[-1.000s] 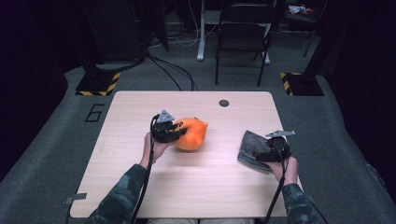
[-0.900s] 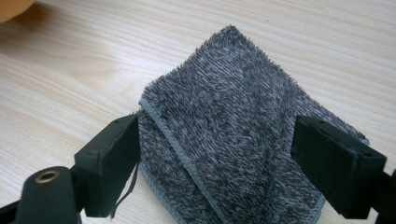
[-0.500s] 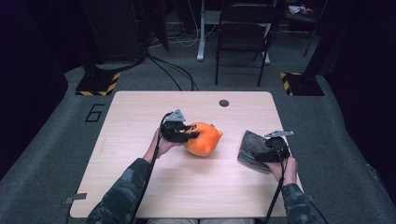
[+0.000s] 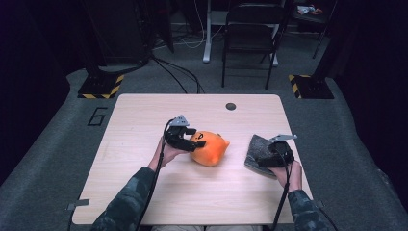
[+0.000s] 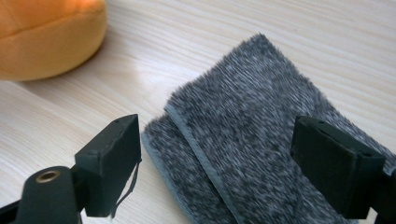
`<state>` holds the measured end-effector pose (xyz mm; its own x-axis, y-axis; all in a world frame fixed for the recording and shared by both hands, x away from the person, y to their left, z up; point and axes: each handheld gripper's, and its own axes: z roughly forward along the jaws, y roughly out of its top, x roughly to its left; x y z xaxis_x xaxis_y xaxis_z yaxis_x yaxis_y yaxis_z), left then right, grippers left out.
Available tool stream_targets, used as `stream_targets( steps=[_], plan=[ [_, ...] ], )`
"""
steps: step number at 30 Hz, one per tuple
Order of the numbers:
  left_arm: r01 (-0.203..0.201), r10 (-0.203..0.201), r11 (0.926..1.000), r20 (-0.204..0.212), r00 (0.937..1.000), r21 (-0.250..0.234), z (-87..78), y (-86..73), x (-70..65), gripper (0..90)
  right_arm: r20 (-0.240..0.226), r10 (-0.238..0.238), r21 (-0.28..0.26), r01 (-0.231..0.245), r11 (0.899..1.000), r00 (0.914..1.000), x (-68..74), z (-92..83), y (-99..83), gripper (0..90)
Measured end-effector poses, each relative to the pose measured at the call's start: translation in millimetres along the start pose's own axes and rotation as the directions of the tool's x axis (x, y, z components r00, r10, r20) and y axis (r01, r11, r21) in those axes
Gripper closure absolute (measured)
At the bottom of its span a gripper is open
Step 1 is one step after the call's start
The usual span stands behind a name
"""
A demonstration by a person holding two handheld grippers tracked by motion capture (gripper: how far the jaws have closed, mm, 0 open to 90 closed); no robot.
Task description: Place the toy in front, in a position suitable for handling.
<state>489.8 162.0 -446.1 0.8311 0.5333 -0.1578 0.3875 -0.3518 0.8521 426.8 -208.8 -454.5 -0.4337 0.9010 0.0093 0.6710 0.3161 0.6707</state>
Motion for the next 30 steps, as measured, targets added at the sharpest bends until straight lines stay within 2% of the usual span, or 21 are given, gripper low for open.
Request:
stream_targets(
  steps=[1,3,4,5,7,8,10,15,21,22,23,24,25,27,28,30],
  plan=[
    [0.014,-0.014,0.9999,-0.02,0.9997,0.006,-4.1,-0.4,-1.7,22.3,-0.008,-0.006,-0.001,0.006,1.0,1.0,1.1,-0.2,1.1,15.2],
    [0.031,-0.031,0.9995,-0.027,0.9991,-0.005,-10.4,-2.0,-2.9,20.4,-0.022,-0.01,-0.01,0.01,1.0,0.9997,6.0,-0.4,5.8,15.2],
    [0.047,-0.048,0.9989,-0.048,0.9977,-0.007,-13.3,-3.2,-3.8,20.7,-0.026,-0.021,-0.024,0.021,1.0,0.9994,7.6,0.0,7.8,15.3],
    [0.053,-0.053,0.9985,-0.042,0.9977,-0.012,-16.8,-4.8,-3.7,20.0,-0.03,-0.028,-0.031,0.027,0.999,0.9992,10.6,0.1,10.8,15.3],
    [0.073,-0.074,0.9972,-0.075,0.9944,-0.014,-20.9,-8.8,-4.1,20.3,-0.05,-0.039,-0.045,0.037,0.998,0.998,17.4,0.6,17.8,15.2],
    [0.087,-0.088,0.9961,-0.075,0.9933,-0.016,-23.0,-11.6,-4.5,20.2,-0.055,-0.047,-0.054,0.044,0.998,0.9974,19.6,0.8,20.0,15.3],
    [0.093,-0.094,0.9956,-0.088,0.9917,-0.014,-25.0,-15.4,-3.4,20.5,-0.07,-0.06,-0.068,0.055,0.996,0.9958,25.5,1.2,25.6,15.4],
    [0.148,-0.149,0.9888,-0.108,0.9829,-0.022,-23.4,-27.4,-1.5,21.7,-0.1,-0.092,-0.087,0.084,0.993,0.9907,40.0,5.4,36.3,16.2],
    [0.142,-0.142,0.9898,-0.104,0.9844,-0.005,-16.2,-29.2,-2.3,23.5,-0.149,-0.096,-0.107,0.081,0.991,0.9841,48.4,16.6,50.5,17.8],
    [0.143,-0.142,0.9897,-0.108,0.984,0.002,-14.3,-29.4,-3.9,23.5,-0.149,-0.096,-0.107,0.081,0.991,0.9841,48.4,16.6,50.5,17.8],
    [0.133,-0.132,0.991,-0.101,0.9861,0.008,-13.2,-29.6,-3.5,23.9,-0.148,-0.102,-0.115,0.086,0.99,0.9836,50.2,18.6,52.7,18.3],
    [0.148,-0.147,0.9889,-0.097,0.9844,0.012,-8.6,-31.1,-5.4,24.2,-0.17,-0.103,-0.115,0.085,0.99,0.9801,53.5,24.5,57.5,19.5],
    [0.148,-0.147,0.9889,-0.097,0.9844,0.012,-8.6,-31.1,-5.4,25.1,-0.17,-0.103,-0.115,0.085,0.99,0.9801,53.5,24.5,57.5,19.5],
    [0.135,-0.132,0.9906,-0.098,0.9863,0.022,-6.4,-32.3,-5.3,25.6,-0.187,-0.106,-0.114,0.085,0.99,0.9766,57.8,31.2,62.2,22.2],
    [0.146,-0.144,0.9891,-0.086,0.9858,0.02,-4.9,-33.2,-6.3,27.4,-0.196,-0.11,-0.116,0.088,0.989,0.9743,59.7,34.7,64.6,24.0],
    [0.142,-0.139,0.9895,-0.091,0.9861,0.025,-2.6,-34.8,-6.4,28.4,-0.215,-0.108,-0.118,0.084,0.989,0.9706,61.5,39.5,67.2,27.5]
  ],
)
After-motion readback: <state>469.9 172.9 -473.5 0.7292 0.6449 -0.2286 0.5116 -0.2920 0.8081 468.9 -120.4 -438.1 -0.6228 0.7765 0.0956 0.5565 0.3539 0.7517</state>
